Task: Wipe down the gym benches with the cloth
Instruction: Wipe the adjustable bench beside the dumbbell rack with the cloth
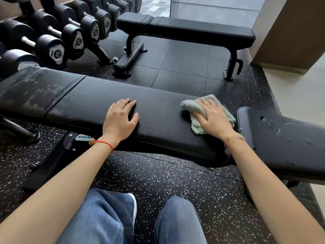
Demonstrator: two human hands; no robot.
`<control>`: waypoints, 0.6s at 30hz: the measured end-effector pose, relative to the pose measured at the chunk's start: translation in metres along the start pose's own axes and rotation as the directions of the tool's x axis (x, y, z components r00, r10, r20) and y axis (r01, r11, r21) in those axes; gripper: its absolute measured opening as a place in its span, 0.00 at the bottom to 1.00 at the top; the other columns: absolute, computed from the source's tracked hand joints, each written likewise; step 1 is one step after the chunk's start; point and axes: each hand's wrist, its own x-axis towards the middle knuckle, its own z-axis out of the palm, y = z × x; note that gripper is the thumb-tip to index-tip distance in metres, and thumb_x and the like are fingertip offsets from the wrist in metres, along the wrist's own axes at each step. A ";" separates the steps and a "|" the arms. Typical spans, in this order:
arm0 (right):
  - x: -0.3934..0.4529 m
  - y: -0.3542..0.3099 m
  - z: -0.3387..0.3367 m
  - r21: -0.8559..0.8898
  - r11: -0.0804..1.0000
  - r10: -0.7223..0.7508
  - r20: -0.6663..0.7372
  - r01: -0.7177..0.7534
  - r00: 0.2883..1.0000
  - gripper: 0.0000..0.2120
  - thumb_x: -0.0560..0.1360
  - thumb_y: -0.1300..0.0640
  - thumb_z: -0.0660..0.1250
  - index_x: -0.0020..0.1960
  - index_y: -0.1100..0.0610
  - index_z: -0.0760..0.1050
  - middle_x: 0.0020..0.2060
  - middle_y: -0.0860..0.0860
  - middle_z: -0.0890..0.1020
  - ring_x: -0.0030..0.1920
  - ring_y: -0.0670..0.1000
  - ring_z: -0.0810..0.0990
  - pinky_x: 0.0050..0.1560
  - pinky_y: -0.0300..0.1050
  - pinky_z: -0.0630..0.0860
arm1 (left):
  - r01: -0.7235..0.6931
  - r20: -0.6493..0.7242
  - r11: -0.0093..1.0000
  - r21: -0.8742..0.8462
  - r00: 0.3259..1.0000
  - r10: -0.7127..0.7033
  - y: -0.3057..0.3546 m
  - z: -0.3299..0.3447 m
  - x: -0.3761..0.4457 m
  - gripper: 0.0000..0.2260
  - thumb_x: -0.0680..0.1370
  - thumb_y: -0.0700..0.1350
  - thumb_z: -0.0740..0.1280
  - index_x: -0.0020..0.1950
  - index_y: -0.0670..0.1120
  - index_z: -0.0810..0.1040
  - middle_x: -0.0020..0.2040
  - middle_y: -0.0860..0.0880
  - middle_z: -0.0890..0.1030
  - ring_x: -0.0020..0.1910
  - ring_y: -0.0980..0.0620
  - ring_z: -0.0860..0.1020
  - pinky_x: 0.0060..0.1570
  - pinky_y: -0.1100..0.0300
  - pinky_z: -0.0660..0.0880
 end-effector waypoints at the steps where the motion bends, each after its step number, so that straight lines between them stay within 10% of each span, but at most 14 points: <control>1: -0.019 -0.004 0.000 0.027 0.996 -0.084 -0.003 0.084 0.996 0.27 0.81 0.44 0.57 0.78 0.50 0.58 0.78 0.51 0.59 0.79 0.52 0.52 0.78 0.52 0.45 | -0.002 0.003 1.000 0.003 1.000 0.002 0.000 0.000 0.000 0.24 0.77 0.54 0.59 0.72 0.48 0.71 0.74 0.46 0.69 0.75 0.47 0.64 0.76 0.47 0.56; 13: 0.059 -0.075 0.022 -0.048 0.996 -0.066 0.090 0.071 0.994 0.28 0.82 0.42 0.52 0.79 0.50 0.54 0.79 0.51 0.54 0.79 0.54 0.49 0.78 0.50 0.41 | -0.006 0.026 1.000 0.027 1.000 0.005 -0.005 -0.008 0.005 0.21 0.79 0.48 0.62 0.73 0.47 0.70 0.74 0.46 0.68 0.75 0.46 0.62 0.76 0.48 0.54; 18: -0.009 -0.096 0.025 0.096 0.895 -0.445 0.089 0.436 0.891 0.28 0.81 0.39 0.52 0.78 0.45 0.56 0.78 0.47 0.57 0.79 0.49 0.49 0.78 0.47 0.41 | 0.065 -0.003 0.995 0.070 0.998 -0.065 -0.028 -0.013 0.008 0.22 0.80 0.49 0.61 0.73 0.46 0.69 0.74 0.45 0.68 0.75 0.46 0.62 0.76 0.48 0.53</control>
